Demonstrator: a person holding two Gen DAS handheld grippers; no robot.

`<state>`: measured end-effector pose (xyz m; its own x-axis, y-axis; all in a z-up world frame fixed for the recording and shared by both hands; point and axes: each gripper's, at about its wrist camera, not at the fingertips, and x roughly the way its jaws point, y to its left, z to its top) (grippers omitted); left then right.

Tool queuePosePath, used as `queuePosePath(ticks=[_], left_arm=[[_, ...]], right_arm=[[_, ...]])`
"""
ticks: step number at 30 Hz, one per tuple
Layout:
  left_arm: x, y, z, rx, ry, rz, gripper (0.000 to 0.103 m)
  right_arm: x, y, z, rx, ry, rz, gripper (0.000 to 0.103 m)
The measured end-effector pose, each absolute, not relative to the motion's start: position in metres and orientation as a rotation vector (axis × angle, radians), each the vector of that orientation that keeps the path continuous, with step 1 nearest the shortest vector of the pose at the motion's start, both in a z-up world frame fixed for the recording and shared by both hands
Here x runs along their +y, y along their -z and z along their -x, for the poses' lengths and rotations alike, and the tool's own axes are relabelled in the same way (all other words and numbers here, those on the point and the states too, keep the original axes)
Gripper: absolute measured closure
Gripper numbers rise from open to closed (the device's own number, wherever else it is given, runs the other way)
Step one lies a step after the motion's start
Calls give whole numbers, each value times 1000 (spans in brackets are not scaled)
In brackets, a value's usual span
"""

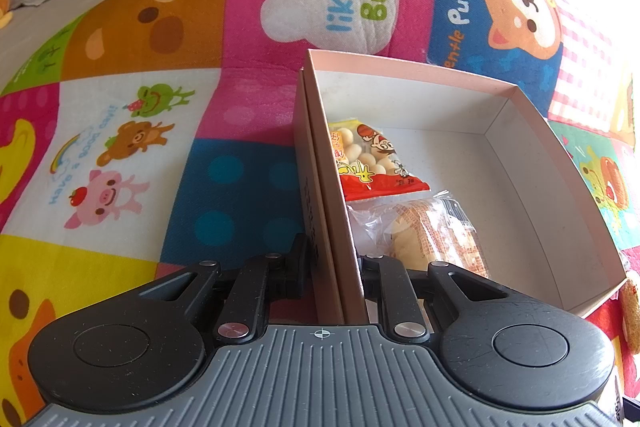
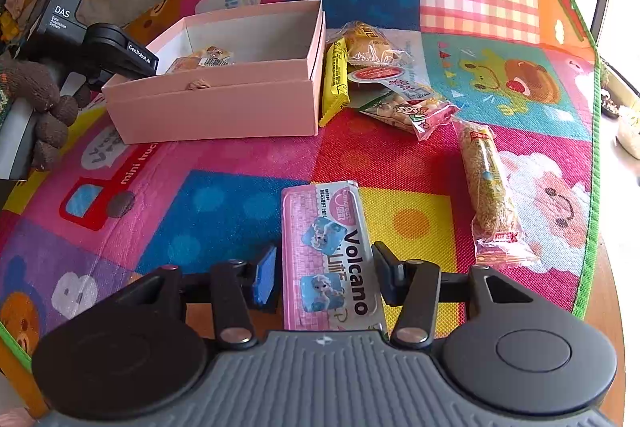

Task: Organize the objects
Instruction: 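Carry the Volcano pack toward the pink box with the right gripper, then lower the Volcano pack into the box and open the right gripper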

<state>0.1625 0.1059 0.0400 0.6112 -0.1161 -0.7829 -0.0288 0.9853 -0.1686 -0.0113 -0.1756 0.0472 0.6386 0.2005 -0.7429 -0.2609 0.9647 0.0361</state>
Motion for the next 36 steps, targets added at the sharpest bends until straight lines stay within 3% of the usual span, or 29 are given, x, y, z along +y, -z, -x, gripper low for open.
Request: queuePosePath(ticks=[4, 18, 27, 36], left_arm=[[106, -40, -163, 913, 49, 171, 84], [107, -39, -159, 902, 64, 173, 84], [104, -40, -155, 895, 67, 158, 84], [109, -38, -154, 889, 79, 187, 84]], right_arm=[[-179, -50, 12, 853, -280, 60, 59], [-195, -125, 11, 806, -357, -21, 60], [-149, -197, -71, 688, -442, -52, 60], [-66, -178, -177, 711, -395, 57, 59]])
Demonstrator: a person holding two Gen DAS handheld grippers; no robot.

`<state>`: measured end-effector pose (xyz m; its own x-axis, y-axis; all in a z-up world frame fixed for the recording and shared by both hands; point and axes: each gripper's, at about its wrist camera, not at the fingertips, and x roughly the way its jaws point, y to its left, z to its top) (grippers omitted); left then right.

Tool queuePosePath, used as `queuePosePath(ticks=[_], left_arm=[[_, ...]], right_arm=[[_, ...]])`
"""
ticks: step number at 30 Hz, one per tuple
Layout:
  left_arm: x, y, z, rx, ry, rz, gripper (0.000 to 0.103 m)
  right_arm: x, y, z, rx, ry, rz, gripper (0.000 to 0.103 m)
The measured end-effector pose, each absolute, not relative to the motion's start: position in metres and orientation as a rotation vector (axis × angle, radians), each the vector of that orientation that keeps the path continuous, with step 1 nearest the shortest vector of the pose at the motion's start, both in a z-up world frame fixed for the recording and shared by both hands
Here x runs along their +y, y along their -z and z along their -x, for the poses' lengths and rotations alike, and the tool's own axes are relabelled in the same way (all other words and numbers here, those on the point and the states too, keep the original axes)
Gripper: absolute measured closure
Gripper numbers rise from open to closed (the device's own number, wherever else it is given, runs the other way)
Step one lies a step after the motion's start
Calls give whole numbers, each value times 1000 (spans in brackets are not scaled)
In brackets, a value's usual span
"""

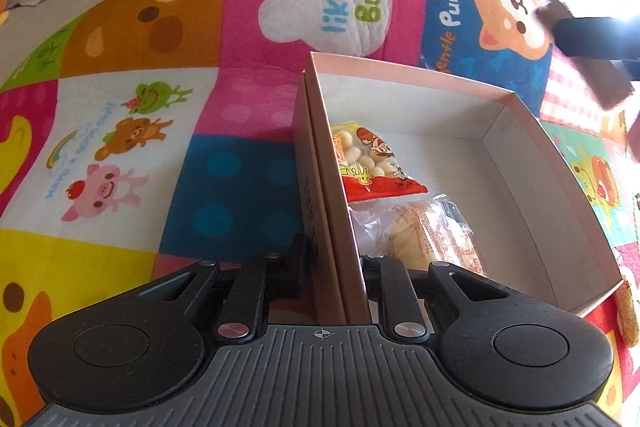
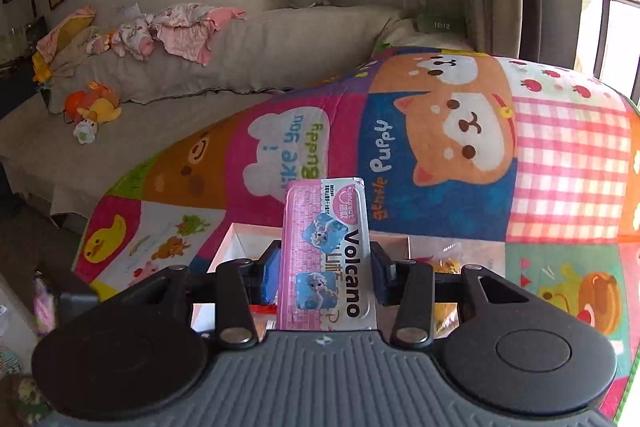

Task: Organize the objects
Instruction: 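Lower the Volcano pack into the box and open the right gripper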

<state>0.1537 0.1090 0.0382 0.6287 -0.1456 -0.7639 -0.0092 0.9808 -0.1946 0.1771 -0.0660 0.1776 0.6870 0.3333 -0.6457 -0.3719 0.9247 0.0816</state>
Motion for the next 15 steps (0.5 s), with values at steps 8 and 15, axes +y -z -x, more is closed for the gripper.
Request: queuePosePath(ticks=[8, 15], left_arm=[[113, -38, -150, 883, 98, 206, 83], [114, -37, -148, 874, 98, 219, 82]], right_arm=[[-91, -139, -188, 782, -350, 20, 43], [-194, -133, -114, 697, -176, 72, 28]])
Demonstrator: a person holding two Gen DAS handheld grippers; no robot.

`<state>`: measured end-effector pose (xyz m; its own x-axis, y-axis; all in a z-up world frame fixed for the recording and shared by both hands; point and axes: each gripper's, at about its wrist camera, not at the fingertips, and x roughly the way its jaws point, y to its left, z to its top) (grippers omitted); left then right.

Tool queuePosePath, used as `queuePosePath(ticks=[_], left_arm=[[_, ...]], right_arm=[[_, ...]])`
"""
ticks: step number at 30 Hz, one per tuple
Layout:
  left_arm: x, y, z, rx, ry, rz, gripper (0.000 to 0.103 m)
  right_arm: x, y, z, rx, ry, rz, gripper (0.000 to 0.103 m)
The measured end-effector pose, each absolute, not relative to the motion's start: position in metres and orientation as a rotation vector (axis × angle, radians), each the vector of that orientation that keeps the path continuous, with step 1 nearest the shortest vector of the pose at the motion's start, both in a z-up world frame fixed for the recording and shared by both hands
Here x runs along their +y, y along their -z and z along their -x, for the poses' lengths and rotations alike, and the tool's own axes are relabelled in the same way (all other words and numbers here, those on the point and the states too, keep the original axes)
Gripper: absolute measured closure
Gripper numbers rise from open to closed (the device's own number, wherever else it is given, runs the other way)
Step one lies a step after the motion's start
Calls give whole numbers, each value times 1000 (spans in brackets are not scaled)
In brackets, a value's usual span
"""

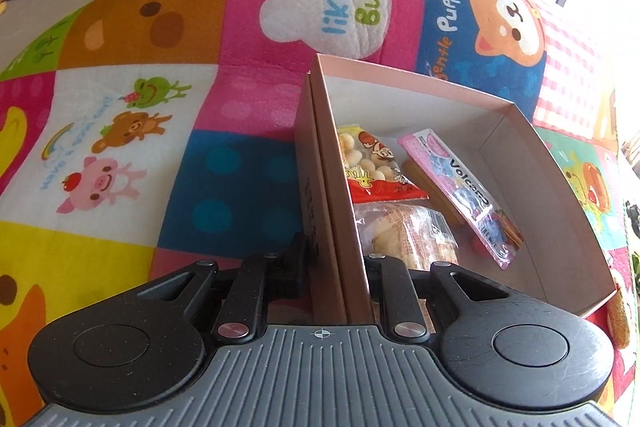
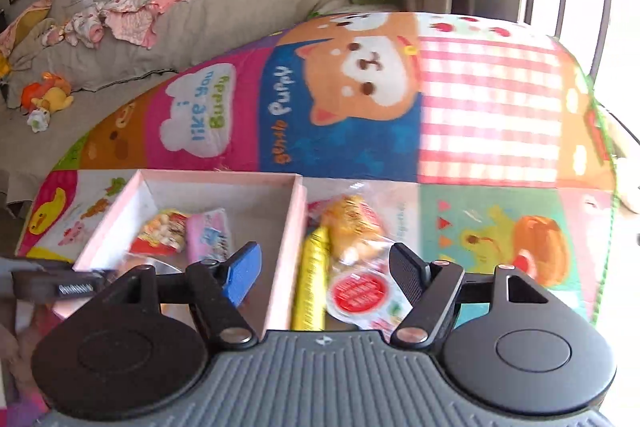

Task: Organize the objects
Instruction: 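Lower the Volcano pack into the box and open the right gripper, then move the right gripper down to the yellow snack bar on the mat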

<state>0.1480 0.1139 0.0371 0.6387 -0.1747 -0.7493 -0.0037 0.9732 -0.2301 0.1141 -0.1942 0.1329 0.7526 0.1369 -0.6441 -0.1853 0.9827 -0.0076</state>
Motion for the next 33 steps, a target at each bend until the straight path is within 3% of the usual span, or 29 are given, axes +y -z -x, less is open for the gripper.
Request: queuePosePath(ticks=[7, 15, 21, 25, 29, 33], left_arm=[[113, -36, -145, 861, 73, 235, 83], [107, -39, -147, 883, 48, 207, 85], [105, -40, -146, 892, 49, 178, 86], [106, -40, -147, 896, 53, 183, 85], [106, -40, -146, 898, 55, 187, 85], [107, -40, -147, 901, 56, 193, 85]], right_arm=[[-281, -83, -58, 804, 7, -54, 26], [-253, -65, -49, 737, -86, 13, 26], [-234, -85, -108, 719, -204, -5, 26], [-227, -102, -176, 767, -277, -173, 26], [-213, -90, -266, 906, -292, -274, 22], [-192, -78, -320, 915, -234, -262, 23]])
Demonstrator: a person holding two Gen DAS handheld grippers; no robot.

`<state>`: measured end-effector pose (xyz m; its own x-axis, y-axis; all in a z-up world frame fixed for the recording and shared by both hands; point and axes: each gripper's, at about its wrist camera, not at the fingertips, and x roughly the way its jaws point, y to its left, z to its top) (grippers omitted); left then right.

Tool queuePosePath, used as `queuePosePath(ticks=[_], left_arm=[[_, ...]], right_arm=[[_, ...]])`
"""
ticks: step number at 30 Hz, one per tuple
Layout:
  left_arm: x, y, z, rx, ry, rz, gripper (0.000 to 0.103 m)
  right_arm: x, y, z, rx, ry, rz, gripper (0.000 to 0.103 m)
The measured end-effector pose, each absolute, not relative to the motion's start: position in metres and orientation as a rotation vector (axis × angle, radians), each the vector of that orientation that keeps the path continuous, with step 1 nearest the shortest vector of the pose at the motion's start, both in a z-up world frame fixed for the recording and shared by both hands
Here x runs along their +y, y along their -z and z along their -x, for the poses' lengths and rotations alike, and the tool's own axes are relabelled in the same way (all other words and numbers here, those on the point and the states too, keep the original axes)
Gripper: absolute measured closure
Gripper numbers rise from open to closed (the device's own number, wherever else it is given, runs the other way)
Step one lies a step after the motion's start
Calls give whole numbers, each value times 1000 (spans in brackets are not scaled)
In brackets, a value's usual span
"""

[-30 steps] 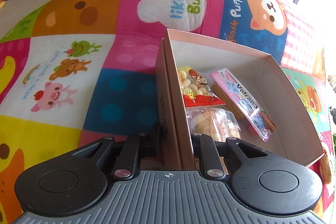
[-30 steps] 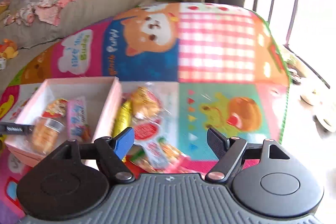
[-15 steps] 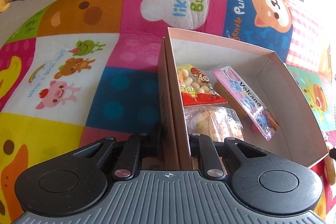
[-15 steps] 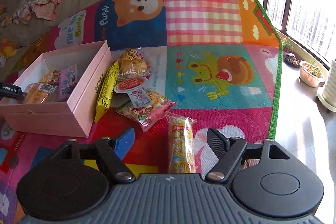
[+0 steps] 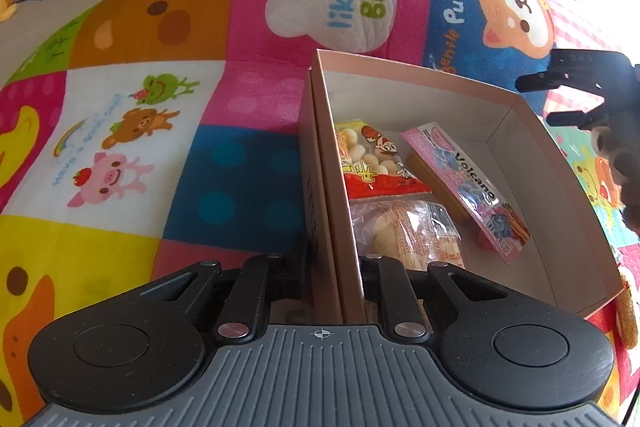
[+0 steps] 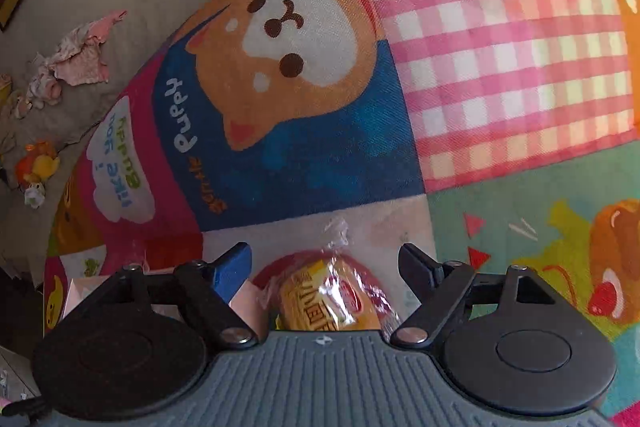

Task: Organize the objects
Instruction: 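Move the right gripper down to the yellow snack bar on the mat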

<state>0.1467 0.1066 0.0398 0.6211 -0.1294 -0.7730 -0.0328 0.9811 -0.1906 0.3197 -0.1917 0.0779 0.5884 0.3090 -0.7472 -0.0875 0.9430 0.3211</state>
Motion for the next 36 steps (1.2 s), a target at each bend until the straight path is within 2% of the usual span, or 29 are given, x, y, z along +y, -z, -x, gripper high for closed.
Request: queuePosePath(ticks=[5, 8, 18, 22, 26, 31, 36], left_arm=[[107, -40, -147, 903, 57, 201, 85], [108, -40, -147, 904, 58, 211, 84], [111, -40, -146, 896, 58, 239, 84], [111, -40, -145, 894, 52, 243, 84], [110, -39, -145, 890, 49, 243, 84], [111, -39, -145, 891, 52, 242, 84], [112, -39, -146, 893, 57, 244, 84]], right_arm=[[-179, -57, -344, 989, -189, -184, 38], [-180, -54, -322, 1005, -241, -120, 40], [-219, -65, -194, 1035, -321, -27, 40], [-242, -96, -145, 922, -272, -30, 38], [-258, -121, -83, 791, -235, 3, 29], [-237, -99, -31, 852, -310, 56, 29], [-186, -66, 4, 869, -359, 257, 30]])
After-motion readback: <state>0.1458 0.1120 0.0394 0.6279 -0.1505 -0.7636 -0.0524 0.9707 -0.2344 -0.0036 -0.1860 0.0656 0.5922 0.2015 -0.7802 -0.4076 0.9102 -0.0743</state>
